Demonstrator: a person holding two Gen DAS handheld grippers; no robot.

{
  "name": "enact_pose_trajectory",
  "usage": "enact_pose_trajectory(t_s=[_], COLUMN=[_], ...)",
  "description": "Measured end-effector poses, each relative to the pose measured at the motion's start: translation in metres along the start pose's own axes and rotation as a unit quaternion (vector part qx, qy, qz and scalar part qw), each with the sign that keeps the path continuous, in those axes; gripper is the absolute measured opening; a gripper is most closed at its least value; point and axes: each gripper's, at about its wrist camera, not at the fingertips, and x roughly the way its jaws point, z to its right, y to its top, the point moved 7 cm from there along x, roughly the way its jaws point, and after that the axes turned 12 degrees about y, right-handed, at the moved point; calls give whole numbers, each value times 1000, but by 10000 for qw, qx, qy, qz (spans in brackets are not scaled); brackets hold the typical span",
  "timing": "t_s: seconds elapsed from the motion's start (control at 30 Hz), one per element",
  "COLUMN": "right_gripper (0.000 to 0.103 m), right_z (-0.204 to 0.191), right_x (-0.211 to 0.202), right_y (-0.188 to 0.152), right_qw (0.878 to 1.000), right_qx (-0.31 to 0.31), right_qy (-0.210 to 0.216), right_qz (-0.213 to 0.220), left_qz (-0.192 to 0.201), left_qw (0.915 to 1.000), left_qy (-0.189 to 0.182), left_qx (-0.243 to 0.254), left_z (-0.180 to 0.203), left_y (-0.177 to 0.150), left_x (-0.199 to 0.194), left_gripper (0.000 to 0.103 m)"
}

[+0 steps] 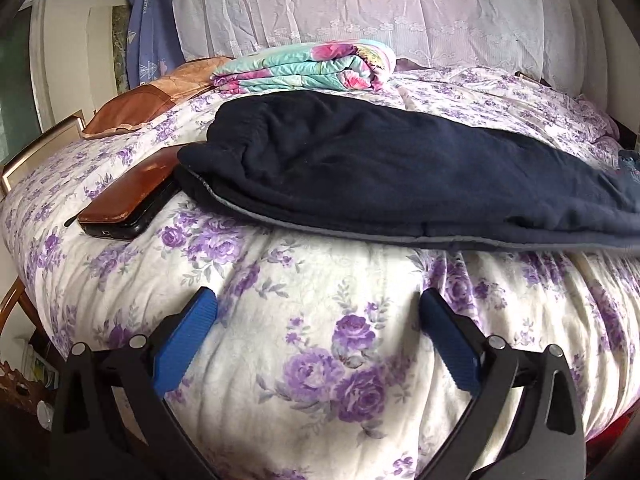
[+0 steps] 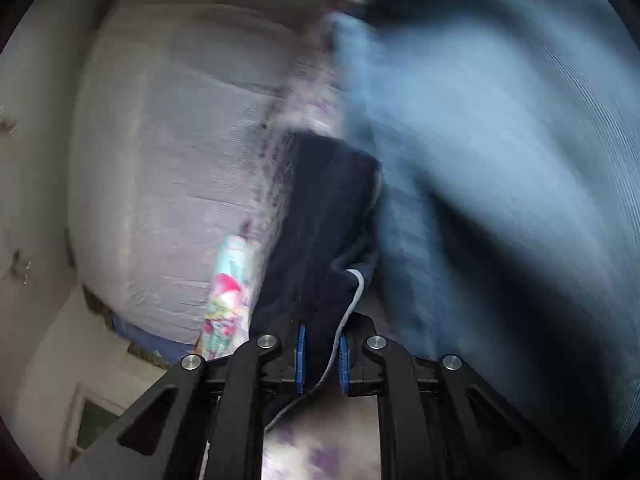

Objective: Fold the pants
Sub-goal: 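Fold the held pant leg over the other leg with the right gripper, then grasp the end of the folded sweatpants with the left gripper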

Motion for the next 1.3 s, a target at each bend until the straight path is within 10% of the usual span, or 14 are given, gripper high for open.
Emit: enact_pose_trajectory(t_s=[0.2,0.33,0.37,0.57,0.7,0.77,0.9,0.97,1.1,1.17,1.23,1.3], right_gripper=[12,12,12,13,15,15,43,65,65,65,65,65], right_z=[-38,-105,-123,-177,-133,-135,-143,-161,-210,-213,-196,-151], right_x=[13,54,68,174,205,200,192,182,165,180,207,240], right_y=[-3,-18,-30,-198,-277,-285,-267,-268,-227,-199,-174,-178], right_qw=[9920,9411,9182,6787,5600,5304,5583,5953,7381,7785,7874,7574], right_qx=[-1123,-3150,-3716,-6839,-7529,-7797,-7567,-7264,-5758,-5471,-5526,-5568], right_qy=[-547,-1202,-1300,-1444,-1679,-1753,-1610,-1044,240,22,-646,-1476], right_qz=[157,-250,-439,-2255,-3022,-2830,-2996,-3273,-3510,-3077,-2655,-3075], left_qz=[-8,-13,-17,-291,-508,-558,-591,-579,-624,-694,-809,-967], left_qw=[10000,10000,10000,9940,9809,9758,9720,9729,9738,9716,9666,9577], left_qy=[-63,-52,-77,-826,-1481,-1683,-1784,-1755,-1727,-1780,-1897,-2064], left_qx=[19,21,7,-659,-1158,-1282,-1412,-1388,-1343,-1397,-1519,-1756], left_z=[0,0,0,-17,-32,-36,-36,-35,-36,-38,-42,-50], left_y=[-1,-1,-1,5,6,5,6,6,9,12,15,20], left_x=[-1,-1,-1,-6,-7,-8,-7,-8,-6,-4,-1,2], left_gripper=[98,98,98,98,98,98,98,98,98,98,98,98])
